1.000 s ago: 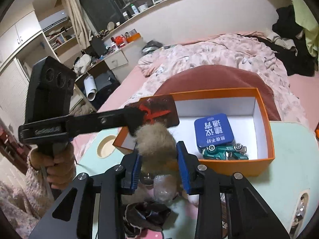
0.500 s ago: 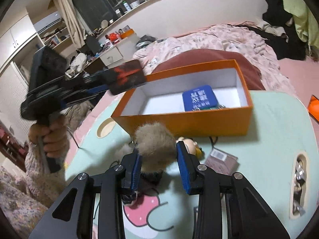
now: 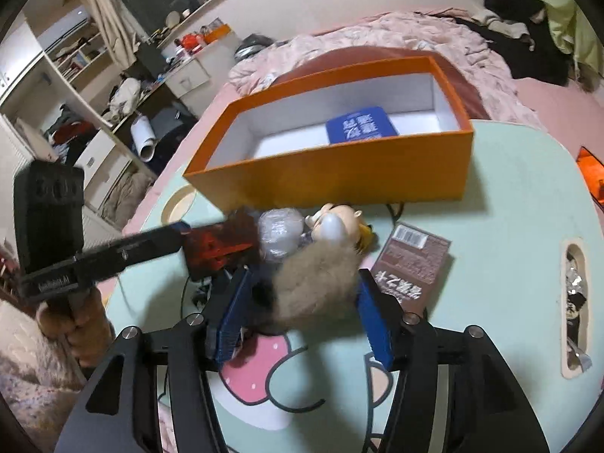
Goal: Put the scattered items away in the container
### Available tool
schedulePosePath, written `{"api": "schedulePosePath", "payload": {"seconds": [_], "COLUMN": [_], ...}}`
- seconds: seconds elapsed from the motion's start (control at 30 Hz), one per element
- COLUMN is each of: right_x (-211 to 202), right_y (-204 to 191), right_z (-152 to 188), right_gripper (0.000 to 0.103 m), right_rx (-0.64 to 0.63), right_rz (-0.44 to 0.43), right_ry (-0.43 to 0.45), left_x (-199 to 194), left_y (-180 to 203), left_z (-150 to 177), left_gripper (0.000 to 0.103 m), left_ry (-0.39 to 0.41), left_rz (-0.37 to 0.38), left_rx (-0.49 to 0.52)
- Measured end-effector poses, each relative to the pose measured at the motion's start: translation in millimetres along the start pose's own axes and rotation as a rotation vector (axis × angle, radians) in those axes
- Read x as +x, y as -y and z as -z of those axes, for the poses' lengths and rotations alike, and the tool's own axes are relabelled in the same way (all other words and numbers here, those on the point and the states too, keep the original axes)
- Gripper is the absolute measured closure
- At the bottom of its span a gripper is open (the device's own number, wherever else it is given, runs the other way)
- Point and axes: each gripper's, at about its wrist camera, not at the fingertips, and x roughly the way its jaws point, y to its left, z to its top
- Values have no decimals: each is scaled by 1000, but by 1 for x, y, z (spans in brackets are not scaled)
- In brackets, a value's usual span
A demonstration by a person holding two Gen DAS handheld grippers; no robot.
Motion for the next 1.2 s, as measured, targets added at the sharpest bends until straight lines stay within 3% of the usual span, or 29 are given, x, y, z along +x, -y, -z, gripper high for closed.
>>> {"api": "schedulePosePath", "payload": {"seconds": [0.07,0.2,0.33,0.43,0.53,0.67,0.7,0.77,0.83,0.9,1.03,1.2], "right_x": [-6,-19,-7,34,78,117,128,145,144,137,117,47], "right_y": [3,0,-13,-20,-19,-12,-9,-1,7,9,13,0], "right_z": [-5,-34,-77,-112,-133,-143,-144,-142,-144,-148,-150,-157], "right_gripper": [31,30,30,30,30,30,24,24,27,37,37,37], "right_rx": [12,-5,-76,-135,-150,-160,-174,-177,-126,-130,-90,-73], "right_rz": [-4,-25,119,244,300,346,383,456,388,380,324,186], "right_ry": [26,104,107,-17,-168,-310,-352,-419,-419,-405,-349,-100], "left_x": [-6,-14,-12,-11,-12,-12,-11,-11,-10,-9,-12,-15], "left_y": [-2,-2,-5,-10,-15,-20,-20,-21,-19,-17,-13,-7], "left_z": [-1,-3,-2,0,2,2,2,2,0,-1,-4,-13], "left_gripper": [41,32,27,27,27,27,27,27,27,27,27,27], "left_ry": [32,80,79,68,69,66,66,67,69,72,83,85], "left_rz": [-4,-83,-156,-159,-151,-150,-149,-148,-148,-143,-141,-141], "left_rx": [-3,46,81,67,54,39,35,35,38,36,40,55]}}
